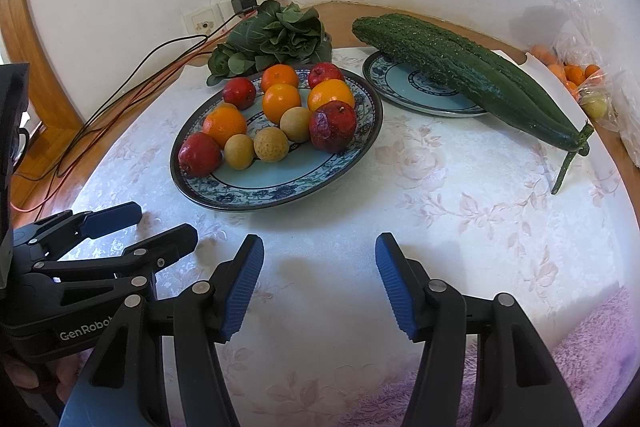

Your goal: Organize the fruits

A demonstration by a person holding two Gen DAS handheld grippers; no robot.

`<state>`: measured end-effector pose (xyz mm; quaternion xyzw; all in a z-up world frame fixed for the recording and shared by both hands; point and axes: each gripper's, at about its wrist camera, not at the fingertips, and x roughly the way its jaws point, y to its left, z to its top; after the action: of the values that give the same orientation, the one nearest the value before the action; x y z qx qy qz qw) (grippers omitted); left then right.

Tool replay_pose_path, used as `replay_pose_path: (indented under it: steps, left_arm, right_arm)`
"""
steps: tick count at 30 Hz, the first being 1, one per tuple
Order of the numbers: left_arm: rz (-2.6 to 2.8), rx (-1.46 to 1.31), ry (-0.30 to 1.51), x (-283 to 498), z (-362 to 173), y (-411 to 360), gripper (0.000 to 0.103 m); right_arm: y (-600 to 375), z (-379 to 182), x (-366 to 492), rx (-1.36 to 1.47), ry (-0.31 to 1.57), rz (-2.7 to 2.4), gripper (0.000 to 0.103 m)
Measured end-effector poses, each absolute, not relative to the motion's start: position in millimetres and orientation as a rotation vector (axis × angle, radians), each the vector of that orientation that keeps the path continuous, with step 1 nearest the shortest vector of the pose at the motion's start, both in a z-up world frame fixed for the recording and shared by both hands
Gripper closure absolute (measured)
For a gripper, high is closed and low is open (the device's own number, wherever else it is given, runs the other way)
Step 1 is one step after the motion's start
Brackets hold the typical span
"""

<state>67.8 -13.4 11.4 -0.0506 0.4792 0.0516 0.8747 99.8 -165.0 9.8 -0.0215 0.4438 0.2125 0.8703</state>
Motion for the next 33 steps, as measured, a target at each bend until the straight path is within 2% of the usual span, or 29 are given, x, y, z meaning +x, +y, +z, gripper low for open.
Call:
replay_pose_path:
  steps: [33]
  left_arm:
    - [0.110, -0.105, 0.992, 65.3, 11.7, -11.9, 0.031]
  right_arm:
    - [-165.1, 9.5, 99.9, -0.043, 0.928, 0.445, 0.043]
